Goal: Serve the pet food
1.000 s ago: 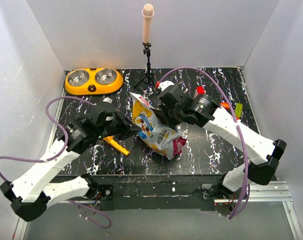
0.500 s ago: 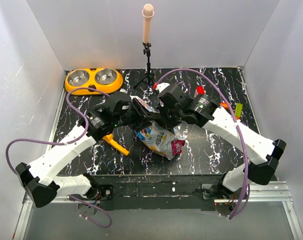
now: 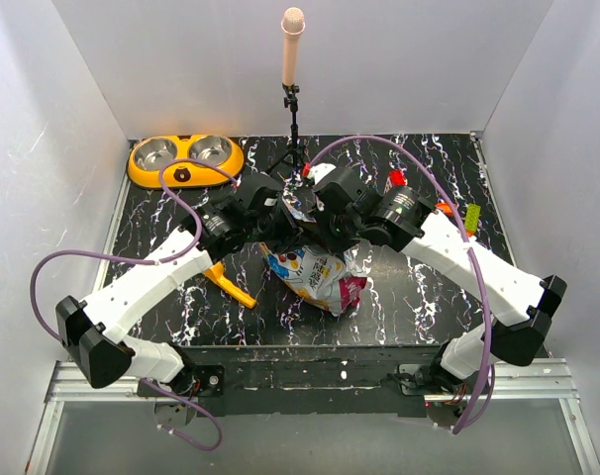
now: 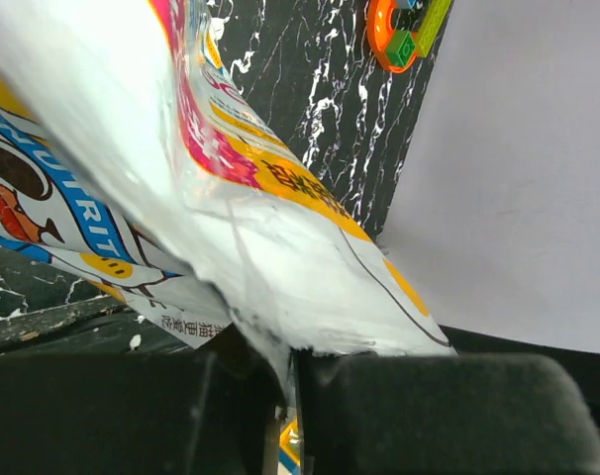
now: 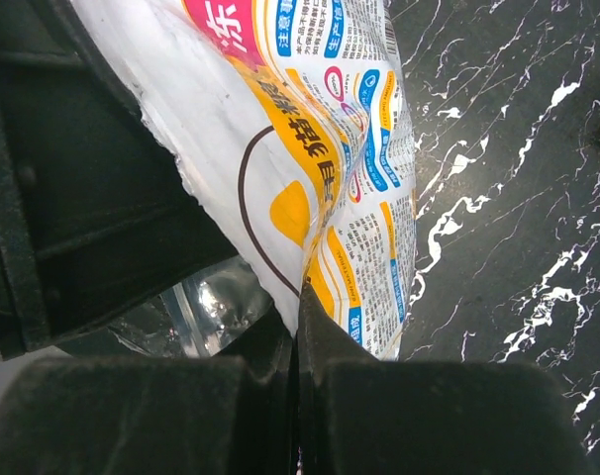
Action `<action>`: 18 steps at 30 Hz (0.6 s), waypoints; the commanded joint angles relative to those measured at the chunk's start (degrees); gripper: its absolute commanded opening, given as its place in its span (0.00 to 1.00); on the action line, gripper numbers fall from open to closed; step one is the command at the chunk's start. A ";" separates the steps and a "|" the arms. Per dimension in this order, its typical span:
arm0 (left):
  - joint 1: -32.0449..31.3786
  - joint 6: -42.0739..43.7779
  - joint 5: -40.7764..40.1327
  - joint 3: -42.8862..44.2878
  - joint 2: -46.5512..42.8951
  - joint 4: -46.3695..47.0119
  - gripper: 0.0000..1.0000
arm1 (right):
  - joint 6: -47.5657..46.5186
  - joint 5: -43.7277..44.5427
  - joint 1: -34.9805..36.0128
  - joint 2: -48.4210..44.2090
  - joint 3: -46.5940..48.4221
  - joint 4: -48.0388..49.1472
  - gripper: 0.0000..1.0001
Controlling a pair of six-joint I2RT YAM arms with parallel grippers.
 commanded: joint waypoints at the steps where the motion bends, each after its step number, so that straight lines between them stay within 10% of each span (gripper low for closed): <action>1: 0.26 4.90 -0.46 4.56 -0.26 -1.26 0.00 | -1.51 -1.65 0.42 -1.24 2.06 6.92 0.01; 11: 0.26 0.60 -0.36 6.59 -2.63 -7.93 0.00 | -4.41 -0.43 0.25 12.73 14.52 5.35 0.23; 18: 0.26 -4.67 -6.51 2.03 -8.86 -13.91 0.00 | -4.15 2.82 -1.16 12.40 15.35 4.10 0.01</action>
